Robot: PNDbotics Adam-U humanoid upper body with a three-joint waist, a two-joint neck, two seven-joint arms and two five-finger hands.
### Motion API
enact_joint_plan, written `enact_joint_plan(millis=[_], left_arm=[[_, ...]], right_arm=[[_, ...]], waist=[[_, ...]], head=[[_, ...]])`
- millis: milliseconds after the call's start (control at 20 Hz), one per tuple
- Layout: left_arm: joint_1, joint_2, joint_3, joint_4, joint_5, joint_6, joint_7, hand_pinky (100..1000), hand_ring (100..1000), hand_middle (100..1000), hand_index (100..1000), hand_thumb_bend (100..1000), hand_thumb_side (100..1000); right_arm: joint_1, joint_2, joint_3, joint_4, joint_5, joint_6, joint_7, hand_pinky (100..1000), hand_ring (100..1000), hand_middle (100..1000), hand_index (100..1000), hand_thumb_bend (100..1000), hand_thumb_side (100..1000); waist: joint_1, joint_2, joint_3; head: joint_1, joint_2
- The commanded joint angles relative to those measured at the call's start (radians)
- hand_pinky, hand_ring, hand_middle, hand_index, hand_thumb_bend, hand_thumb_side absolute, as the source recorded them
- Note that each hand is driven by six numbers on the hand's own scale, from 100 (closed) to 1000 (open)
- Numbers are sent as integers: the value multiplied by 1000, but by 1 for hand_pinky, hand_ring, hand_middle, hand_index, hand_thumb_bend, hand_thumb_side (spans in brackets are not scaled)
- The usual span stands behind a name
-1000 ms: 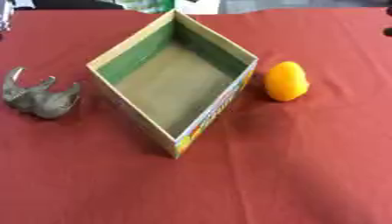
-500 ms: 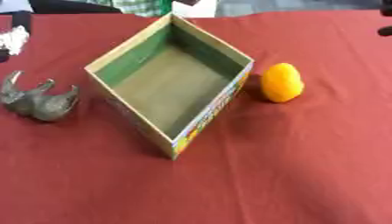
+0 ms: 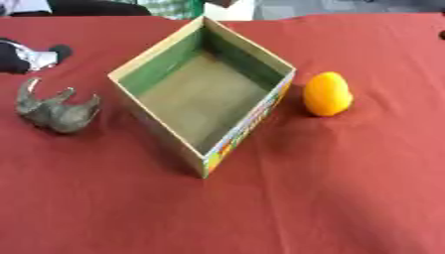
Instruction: Pick up objects on the table and place them in the box.
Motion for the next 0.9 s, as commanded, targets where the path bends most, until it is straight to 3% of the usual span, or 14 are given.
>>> enact_joint_plan(millis=[50, 200, 350, 700, 900], left_arm=[[-35, 19, -7, 40, -17, -25, -128, 826, 914, 922, 973, 479, 711], [-51, 22, -20, 84, -36, -34, -221, 830, 917, 914, 983, 494, 694], [-61, 25, -42, 159, -52, -41, -246, 815, 905, 898, 1000, 476, 632], [-74, 24, -75, 275, -66, -80, -250, 801, 903, 930, 1000, 246, 386], [-77, 21, -85, 299, -76, -94, -250, 802, 903, 928, 1000, 245, 364]], right_arm=[[-4, -12, -5, -16, -5, 0, 4, 670, 781, 718, 853, 100, 997], [-4, -12, -4, -16, -5, 1, 6, 670, 781, 717, 853, 100, 996], [-3, -13, -2, -16, -5, 2, 8, 670, 780, 716, 853, 100, 997], [0, -12, 0, -16, -4, 6, 10, 670, 780, 715, 852, 100, 998], [0, -12, 2, -16, -4, 7, 11, 670, 780, 714, 852, 100, 998]], waist=[[2, -27, 2], [2, -28, 1], [3, -29, 0], [4, -28, -2], [4, -27, -2]], head=[[5, -1], [3, -5], [0, -8], [-6, -12], [-6, -13]])
